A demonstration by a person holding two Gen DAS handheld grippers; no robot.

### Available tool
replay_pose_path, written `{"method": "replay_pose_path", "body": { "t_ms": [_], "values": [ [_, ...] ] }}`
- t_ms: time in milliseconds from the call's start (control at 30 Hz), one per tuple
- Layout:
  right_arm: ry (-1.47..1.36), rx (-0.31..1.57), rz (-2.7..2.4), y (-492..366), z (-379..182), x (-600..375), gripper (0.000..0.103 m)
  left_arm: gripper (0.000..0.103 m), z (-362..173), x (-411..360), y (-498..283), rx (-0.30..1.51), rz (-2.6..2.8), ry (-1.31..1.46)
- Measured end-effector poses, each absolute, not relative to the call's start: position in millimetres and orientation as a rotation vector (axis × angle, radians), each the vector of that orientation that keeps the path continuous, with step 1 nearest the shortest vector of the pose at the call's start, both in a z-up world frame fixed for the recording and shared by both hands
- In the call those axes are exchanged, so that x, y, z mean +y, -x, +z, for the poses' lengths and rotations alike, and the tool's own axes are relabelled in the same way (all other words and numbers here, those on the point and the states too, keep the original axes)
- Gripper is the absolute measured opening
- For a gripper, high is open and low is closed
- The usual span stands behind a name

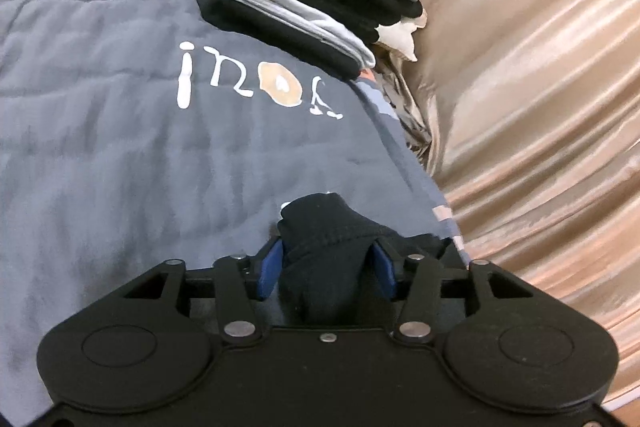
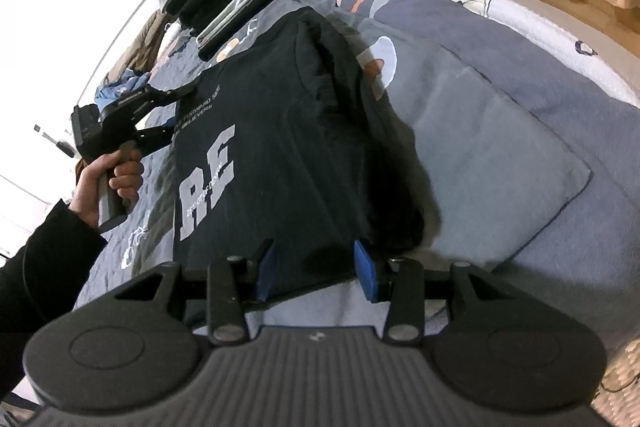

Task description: Fold clothes

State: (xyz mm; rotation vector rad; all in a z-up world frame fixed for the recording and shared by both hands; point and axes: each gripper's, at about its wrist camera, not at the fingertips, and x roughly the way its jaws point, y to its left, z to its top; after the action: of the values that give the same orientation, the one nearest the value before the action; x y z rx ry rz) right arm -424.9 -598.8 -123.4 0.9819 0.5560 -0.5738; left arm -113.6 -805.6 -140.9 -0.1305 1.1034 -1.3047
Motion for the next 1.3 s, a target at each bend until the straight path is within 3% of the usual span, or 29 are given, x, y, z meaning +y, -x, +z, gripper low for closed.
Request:
{"method": "replay_pose_path", "body": {
  "t_ms": [100,333,600,733,900,1300],
  "values": [
    [-0.983,0.554,-0.571,425.6,-123.5,-599.0,0.042,0.018,-137.9,-804.2,116.6,1.053,-1.34,0.091],
    [-0.977,0.545,-0.57,425.9,-125.0,-596.9,0.042,0.013,-124.9,-804.6,127.2,0.928,-1.41,0.049],
    [-1.002,0.522,-0.563,429.1,-126.0,-598.6,0.042,0.051,-142.3,-796.4,123.5,0.99,-1.261,0.032],
    [-1.003,0.516,-0.576,428.2,-121.7,-597.2,0.043,0.053,-123.4,-787.3,125.7,0.949,-1.242,-0.02],
    [-0.997,0.475,-0.592,430.1,-108.7,-591.1,0.043,0.073,-94.9,-767.3,135.3,0.912,-1.193,-0.032],
    [-0.872,0.427,-0.628,427.2,-57.8,-562.8,0.044,0.084,-47.3,-728.5,193.6,0.832,-1.245,-0.168]
  ]
}}
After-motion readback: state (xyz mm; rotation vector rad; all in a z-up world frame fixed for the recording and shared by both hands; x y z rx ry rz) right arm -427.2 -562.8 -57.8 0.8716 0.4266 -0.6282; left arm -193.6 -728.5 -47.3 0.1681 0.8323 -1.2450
